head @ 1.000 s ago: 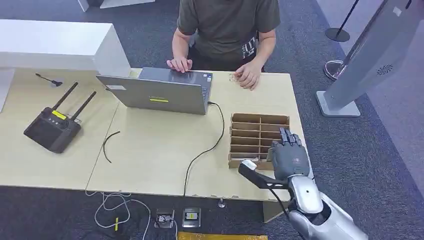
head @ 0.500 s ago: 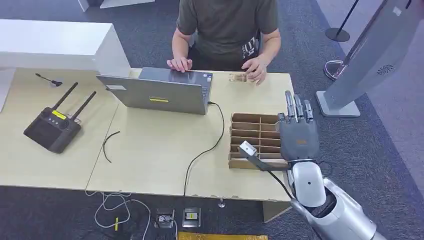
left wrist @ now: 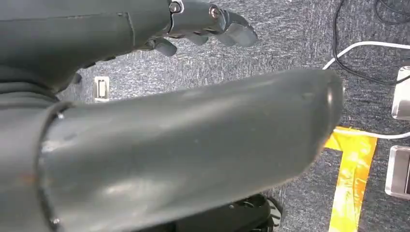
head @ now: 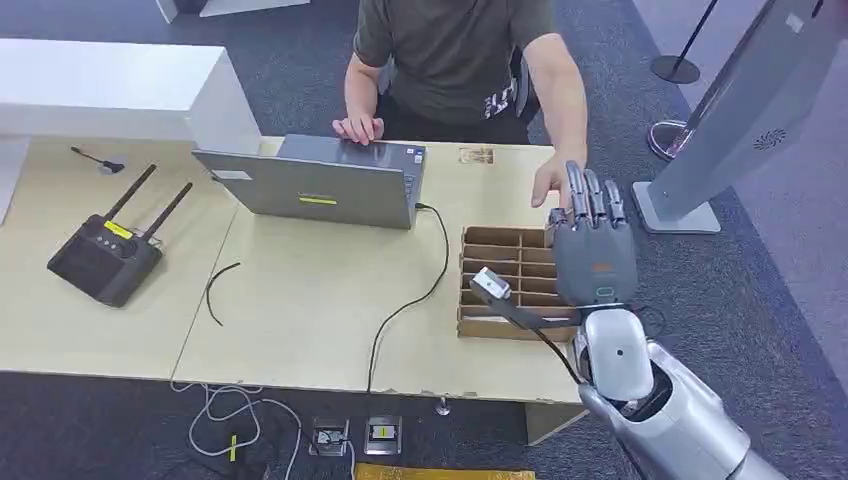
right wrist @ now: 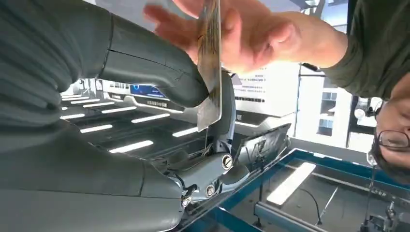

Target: Pass the card to the sensor for recognition and then transmit it.

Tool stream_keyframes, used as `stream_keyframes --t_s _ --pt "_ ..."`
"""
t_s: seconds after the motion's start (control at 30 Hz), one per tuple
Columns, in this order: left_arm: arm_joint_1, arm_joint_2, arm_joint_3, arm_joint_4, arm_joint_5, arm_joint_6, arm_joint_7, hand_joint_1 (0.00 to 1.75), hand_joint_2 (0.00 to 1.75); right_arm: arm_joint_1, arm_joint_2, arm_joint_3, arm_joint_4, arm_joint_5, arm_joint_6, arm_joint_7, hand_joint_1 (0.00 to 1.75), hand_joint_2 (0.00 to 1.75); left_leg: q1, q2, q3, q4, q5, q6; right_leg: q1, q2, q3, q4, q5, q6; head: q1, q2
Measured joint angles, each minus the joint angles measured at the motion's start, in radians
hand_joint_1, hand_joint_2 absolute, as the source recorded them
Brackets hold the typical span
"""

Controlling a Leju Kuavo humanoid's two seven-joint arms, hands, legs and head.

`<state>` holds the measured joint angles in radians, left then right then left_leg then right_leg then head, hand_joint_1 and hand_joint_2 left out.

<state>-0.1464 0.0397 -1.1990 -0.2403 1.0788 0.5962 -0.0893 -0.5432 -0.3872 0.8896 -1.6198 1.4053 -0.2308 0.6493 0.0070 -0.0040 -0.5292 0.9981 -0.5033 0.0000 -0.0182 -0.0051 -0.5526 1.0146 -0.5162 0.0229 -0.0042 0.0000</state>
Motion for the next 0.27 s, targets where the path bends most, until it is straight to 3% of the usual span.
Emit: stream_keyframes --t_s 0.27 --pt "-0.001 -0.005 0.000 0.000 0.000 -0.001 0.000 0.00 0.00 -0.030 0.023 0.002 0.026 -0.030 -0.019 -0.020 1.75 1.75 0.000 0.000 0.000 0.000 0.000 0.000 0.000 0.000 0.000 0.000 0.000 0.000 0.000 0.000"
